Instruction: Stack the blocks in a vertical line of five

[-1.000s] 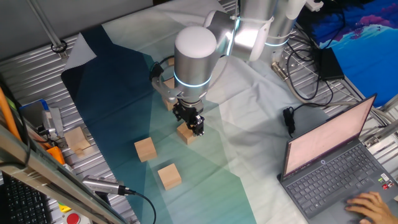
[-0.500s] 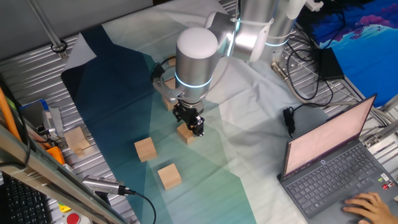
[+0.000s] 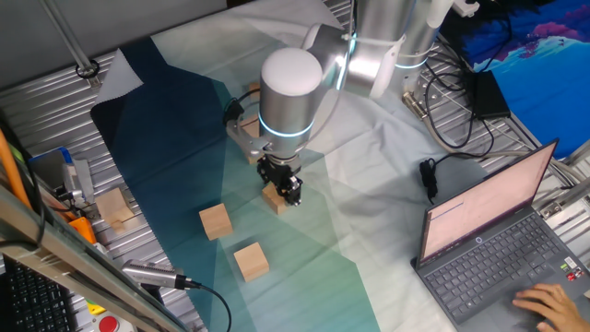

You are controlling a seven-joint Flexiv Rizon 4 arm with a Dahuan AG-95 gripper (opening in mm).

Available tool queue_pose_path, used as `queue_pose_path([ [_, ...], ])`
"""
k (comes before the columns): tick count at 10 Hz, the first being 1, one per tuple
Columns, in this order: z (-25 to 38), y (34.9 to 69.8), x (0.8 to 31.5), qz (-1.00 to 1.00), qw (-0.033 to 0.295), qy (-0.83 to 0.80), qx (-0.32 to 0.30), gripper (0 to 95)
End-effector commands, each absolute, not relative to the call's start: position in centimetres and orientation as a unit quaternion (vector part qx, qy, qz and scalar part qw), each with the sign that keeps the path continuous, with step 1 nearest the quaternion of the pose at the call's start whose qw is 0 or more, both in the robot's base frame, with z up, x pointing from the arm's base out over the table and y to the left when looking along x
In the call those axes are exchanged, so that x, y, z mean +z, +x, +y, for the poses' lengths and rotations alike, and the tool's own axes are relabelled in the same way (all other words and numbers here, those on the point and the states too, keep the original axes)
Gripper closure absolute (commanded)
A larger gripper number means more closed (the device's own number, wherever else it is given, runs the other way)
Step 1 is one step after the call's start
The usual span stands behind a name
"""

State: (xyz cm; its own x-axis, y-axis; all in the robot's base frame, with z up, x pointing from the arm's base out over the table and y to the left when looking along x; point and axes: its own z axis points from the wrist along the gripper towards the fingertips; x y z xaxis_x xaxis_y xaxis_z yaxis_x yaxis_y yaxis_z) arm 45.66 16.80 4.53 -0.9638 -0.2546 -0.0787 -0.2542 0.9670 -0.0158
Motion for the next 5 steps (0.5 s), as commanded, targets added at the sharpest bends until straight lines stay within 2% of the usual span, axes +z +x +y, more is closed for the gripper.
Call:
queue_pose_path([
  [1, 16.73, 45.65, 4.44, 0.991, 0.043, -0.127, -0.004, 76.0],
  [2, 16.77, 45.61, 4.37, 0.991, 0.043, -0.126, -0.004, 95.0],
  [5, 16.66, 45.65, 5.15, 0.992, 0.036, -0.123, 0.003, 95.0],
])
